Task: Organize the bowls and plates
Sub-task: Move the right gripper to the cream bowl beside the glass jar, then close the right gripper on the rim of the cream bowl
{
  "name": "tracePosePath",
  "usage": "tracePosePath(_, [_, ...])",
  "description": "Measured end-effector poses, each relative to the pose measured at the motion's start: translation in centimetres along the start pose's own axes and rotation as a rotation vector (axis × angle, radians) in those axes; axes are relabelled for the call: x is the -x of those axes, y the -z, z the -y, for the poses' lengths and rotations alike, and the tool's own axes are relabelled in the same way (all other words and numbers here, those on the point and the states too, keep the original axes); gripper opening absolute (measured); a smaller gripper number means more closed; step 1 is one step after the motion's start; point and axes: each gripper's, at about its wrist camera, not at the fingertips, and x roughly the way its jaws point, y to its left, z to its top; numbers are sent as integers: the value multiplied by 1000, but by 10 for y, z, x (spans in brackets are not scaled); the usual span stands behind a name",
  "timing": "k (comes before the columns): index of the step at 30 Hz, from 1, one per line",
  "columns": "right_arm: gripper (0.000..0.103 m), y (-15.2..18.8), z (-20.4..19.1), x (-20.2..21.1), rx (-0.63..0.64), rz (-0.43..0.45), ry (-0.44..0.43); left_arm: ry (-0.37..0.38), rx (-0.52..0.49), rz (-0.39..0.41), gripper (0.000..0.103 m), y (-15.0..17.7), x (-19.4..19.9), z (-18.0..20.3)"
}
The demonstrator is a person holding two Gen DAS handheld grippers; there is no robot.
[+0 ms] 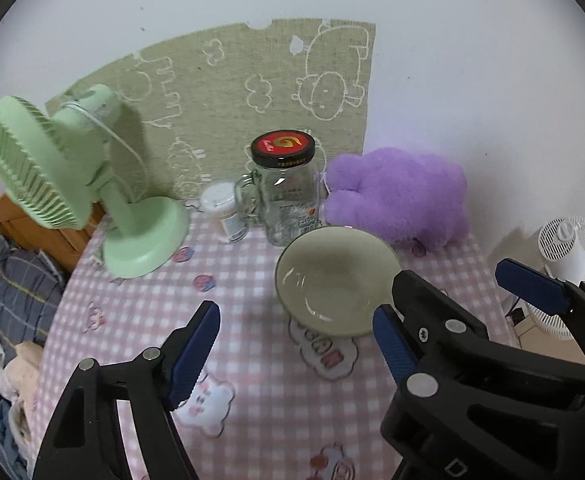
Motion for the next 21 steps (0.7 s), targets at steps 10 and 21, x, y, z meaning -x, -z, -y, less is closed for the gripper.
tracePosePath(10, [74,-13,12,-66,-16,-28,31,-53,4,-43,46,-8,-64,1])
tracePosePath(21, [53,-11,11,-120,-11,-94,64,-83,28,-105,28,0,-113,-10])
